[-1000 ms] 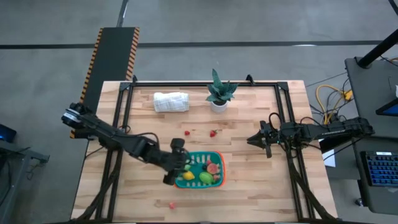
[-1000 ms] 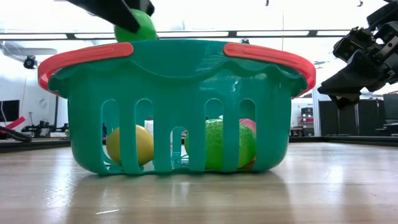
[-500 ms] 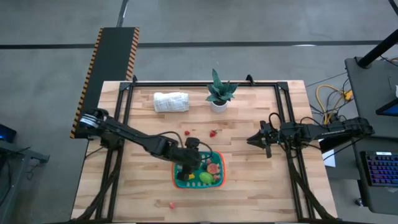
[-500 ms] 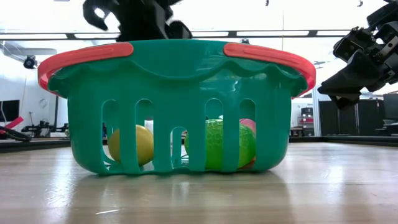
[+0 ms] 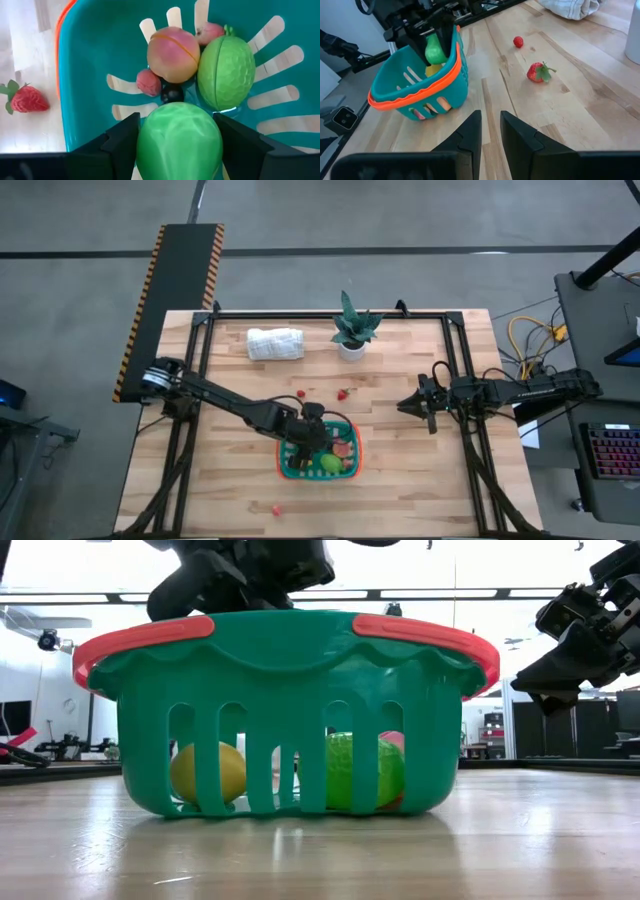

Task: Pick and placing Produce into tupperware
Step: Put the green pear into the blue bin

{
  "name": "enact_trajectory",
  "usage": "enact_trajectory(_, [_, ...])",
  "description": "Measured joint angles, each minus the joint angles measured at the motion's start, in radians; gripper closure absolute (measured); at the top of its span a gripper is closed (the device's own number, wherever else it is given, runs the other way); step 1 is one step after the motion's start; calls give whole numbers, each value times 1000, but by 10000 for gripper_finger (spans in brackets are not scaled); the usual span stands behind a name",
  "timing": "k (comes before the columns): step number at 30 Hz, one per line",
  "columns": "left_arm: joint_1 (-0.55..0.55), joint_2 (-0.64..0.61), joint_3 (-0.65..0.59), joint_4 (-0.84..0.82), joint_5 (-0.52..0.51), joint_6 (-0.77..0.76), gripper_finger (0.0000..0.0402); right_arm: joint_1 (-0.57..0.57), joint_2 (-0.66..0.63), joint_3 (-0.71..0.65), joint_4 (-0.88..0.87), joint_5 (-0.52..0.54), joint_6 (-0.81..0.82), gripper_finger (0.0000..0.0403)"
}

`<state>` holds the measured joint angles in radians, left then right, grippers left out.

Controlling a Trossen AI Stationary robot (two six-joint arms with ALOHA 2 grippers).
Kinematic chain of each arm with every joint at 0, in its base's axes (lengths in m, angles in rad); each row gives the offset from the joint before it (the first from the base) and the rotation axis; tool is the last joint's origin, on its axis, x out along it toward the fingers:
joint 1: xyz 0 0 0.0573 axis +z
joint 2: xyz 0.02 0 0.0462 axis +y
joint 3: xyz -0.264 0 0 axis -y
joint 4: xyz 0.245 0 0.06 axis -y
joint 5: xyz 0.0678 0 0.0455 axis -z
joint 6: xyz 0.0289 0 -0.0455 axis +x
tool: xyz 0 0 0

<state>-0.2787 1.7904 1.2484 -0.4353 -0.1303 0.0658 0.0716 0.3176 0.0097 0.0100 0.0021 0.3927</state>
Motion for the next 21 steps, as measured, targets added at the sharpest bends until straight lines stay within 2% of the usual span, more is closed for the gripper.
enact_trajectory(21, [-3,-5,-3,-101,0,-90,187,0,0,0,0,0,0,339])
